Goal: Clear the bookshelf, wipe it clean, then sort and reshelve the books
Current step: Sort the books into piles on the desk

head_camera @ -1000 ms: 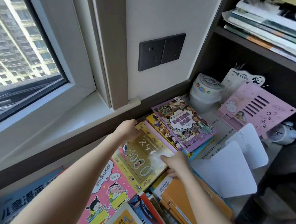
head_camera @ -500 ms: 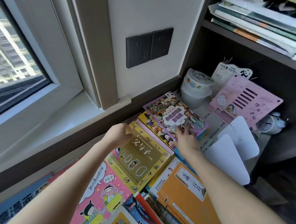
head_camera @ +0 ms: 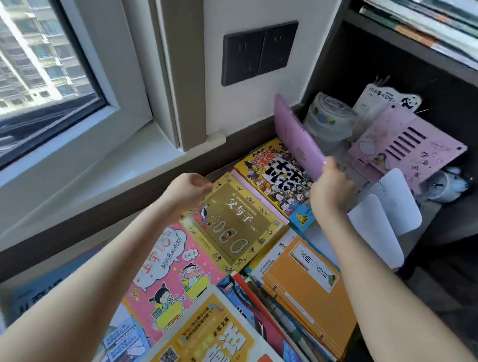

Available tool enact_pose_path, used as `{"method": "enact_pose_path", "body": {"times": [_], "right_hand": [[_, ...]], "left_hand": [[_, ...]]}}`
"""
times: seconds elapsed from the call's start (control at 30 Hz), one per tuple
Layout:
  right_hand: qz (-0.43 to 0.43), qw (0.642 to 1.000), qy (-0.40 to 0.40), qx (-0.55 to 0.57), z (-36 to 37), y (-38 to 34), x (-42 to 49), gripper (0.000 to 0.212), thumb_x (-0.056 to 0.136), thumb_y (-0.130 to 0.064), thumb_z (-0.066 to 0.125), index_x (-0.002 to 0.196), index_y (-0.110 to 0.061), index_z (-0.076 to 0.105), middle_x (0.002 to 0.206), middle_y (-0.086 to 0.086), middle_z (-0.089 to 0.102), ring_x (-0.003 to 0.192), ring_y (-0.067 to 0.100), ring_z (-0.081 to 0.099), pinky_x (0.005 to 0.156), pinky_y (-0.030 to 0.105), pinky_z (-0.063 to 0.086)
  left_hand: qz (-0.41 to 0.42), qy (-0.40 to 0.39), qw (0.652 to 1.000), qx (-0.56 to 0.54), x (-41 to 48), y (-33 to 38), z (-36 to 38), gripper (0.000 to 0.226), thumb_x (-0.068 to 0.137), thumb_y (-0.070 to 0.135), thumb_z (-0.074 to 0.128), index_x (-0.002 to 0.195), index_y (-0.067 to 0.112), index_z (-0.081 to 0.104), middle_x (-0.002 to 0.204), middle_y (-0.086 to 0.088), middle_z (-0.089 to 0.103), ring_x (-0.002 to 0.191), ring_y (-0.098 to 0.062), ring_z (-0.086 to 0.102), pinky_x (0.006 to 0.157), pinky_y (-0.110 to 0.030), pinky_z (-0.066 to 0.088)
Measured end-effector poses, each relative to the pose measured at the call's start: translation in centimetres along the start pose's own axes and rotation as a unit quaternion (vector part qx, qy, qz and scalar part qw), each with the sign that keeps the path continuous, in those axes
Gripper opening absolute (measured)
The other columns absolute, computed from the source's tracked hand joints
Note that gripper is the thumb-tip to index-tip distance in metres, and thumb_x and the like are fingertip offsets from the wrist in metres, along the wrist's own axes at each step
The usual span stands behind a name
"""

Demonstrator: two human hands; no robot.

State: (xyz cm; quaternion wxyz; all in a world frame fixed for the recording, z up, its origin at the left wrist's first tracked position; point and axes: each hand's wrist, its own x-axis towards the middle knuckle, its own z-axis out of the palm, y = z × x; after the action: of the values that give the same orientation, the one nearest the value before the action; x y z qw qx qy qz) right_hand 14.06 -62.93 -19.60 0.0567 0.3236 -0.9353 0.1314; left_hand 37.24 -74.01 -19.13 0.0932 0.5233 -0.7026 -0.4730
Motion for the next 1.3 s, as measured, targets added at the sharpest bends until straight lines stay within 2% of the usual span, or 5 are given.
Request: {"method": "enact_pose_path", "body": {"times": [0.4,0.6,0.7,0.83,1.3], "right_hand": [[-0.264,0.948,0.077,0.159,-9.2,-6.7,-11.9,0.017,0.097,-0.011,0.049,0.093,-0.006,0.064,0.07,0.01,0.066,0.055,0.028,0.056,0.049,0.024,0.019],[-0.474,0.861,0.0,0.182,-10.4,-9.2,-16.9,0.038,0.094,-0.039,0.043,0.091,-0.013,0.07,0.067,0.0,0.069,0.058,0.021,0.065,0.046,0.023,0.038],[-0.401,0.851,-0.192,0.278,-11.8,-9.4,-16.8,0.062,0.09,-0.061,0.03,0.101,-0.018,0.074,0.074,0.002,0.072,0.071,0.021,0.066,0.059,0.031,0.048],[-0.333,0.882,-0.135,0.304,-10.1,-8.3,-14.6,0.064,0.093,-0.054,0.031,0.087,-0.004,0.069,0.073,0.012,0.069,0.071,0.029,0.064,0.065,0.042,0.053],[-0.361,0.876,-0.279,0.156,-5.6,-10.5,-17.3,0.03,0.098,-0.029,0.049,0.107,-0.009,0.069,0.102,0.006,0.071,0.092,0.021,0.063,0.077,0.033,0.052]], "left_hand": [[0.008,-0.135,0.934,-0.33,-6.5,3.1,-4.2,0.078,0.075,0.061,0.06,0.135,0.012,0.046,0.12,-0.01,0.057,0.115,-0.027,0.057,0.097,-0.044,0.05],[-0.09,0.028,0.89,-0.445,-9.3,2.1,-5.3,0.018,0.094,0.004,0.046,0.11,-0.004,0.049,0.088,-0.021,0.065,0.067,-0.026,0.068,0.066,-0.04,0.06],[-0.139,0.038,0.861,-0.487,-10.9,-0.8,-7.8,0.022,0.094,-0.003,0.041,0.116,-0.003,0.043,0.096,-0.023,0.06,0.078,-0.027,0.064,0.076,-0.044,0.057],[-0.204,0.045,0.85,-0.484,-14.4,-3.3,-10.6,0.012,0.098,-0.003,0.037,0.107,-0.009,0.04,0.114,-0.03,0.058,0.113,-0.034,0.057,0.09,-0.044,0.049],[-0.308,0.11,0.841,-0.431,-20.8,-16.2,-11.7,0.011,0.098,0.002,0.045,0.091,-0.001,0.053,0.062,-0.012,0.069,0.051,-0.021,0.068,0.058,-0.036,0.058]]}}
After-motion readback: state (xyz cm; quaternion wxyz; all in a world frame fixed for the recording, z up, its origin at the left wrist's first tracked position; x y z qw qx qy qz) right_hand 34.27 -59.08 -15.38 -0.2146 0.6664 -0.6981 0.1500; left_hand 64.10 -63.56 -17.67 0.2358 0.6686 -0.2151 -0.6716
